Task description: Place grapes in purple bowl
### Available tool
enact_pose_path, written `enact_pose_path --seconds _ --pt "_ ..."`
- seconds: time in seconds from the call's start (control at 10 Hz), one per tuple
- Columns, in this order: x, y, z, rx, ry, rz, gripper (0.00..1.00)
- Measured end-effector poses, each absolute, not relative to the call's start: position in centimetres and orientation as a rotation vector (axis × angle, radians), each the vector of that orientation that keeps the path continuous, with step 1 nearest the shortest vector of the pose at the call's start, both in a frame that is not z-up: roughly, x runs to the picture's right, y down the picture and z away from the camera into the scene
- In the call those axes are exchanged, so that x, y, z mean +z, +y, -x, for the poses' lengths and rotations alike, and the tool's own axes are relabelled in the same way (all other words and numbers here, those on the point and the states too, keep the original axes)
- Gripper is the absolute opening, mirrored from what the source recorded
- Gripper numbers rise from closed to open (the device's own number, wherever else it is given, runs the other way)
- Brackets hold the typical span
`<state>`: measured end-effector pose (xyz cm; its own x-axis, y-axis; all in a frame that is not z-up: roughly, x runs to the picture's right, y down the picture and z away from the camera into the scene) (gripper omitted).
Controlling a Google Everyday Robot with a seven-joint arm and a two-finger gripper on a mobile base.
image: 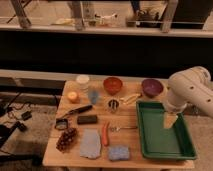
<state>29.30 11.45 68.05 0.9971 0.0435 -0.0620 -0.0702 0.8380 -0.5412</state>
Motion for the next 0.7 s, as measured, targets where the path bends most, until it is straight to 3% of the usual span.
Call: enact_pose_path --seconds 0.7 --pt "67.6 11.7 -26.8 0.026 -0.022 0.58 0.8"
